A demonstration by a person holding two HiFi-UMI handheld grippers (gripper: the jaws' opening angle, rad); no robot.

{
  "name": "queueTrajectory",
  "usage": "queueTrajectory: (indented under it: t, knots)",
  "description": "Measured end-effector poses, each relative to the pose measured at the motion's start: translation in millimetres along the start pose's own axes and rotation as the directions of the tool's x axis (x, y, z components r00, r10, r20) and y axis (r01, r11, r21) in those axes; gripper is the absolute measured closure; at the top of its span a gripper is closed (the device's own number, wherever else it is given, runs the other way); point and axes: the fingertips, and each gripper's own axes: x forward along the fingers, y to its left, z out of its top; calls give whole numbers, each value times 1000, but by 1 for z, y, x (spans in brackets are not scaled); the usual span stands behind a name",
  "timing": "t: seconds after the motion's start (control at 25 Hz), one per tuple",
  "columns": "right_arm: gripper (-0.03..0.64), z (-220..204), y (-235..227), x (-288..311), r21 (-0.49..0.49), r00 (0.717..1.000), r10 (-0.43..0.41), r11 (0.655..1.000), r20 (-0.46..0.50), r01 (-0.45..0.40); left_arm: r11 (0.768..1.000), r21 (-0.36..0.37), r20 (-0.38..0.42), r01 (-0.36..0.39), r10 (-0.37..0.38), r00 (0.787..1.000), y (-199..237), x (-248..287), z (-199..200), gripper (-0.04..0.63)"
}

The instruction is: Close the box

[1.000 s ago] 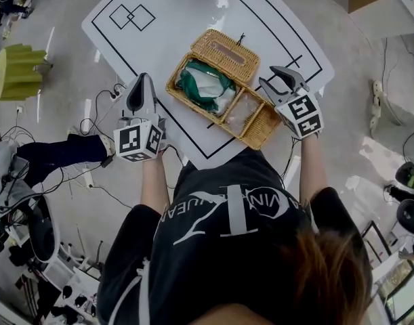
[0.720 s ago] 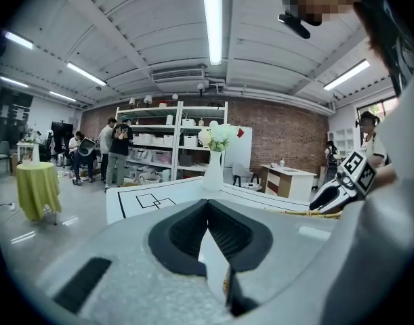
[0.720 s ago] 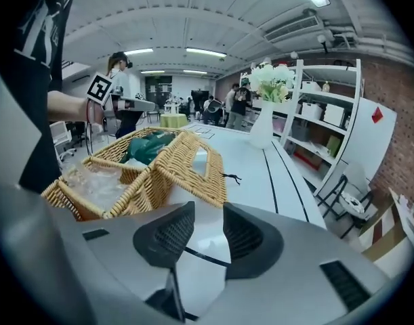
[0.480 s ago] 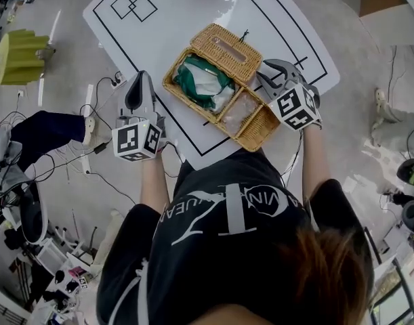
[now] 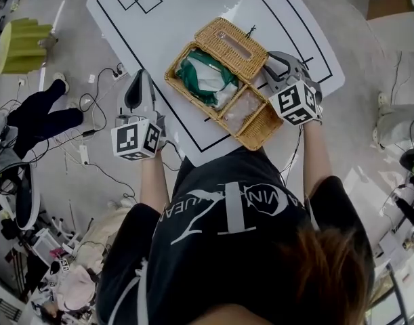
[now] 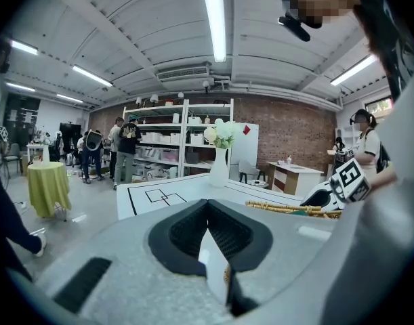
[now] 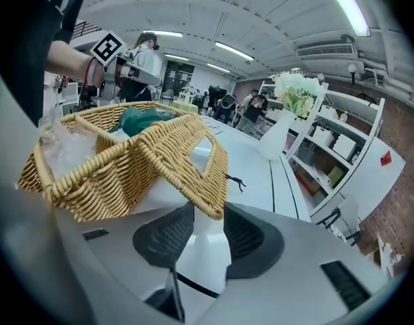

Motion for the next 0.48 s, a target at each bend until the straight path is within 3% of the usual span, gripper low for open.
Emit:
queueTrajectory:
  t: [0.48]
  knots:
    - [438, 22, -28, -30, 54, 987, -160, 986, 27, 159, 999, -4, 25, 47, -47, 999, 4, 1, 4, 584]
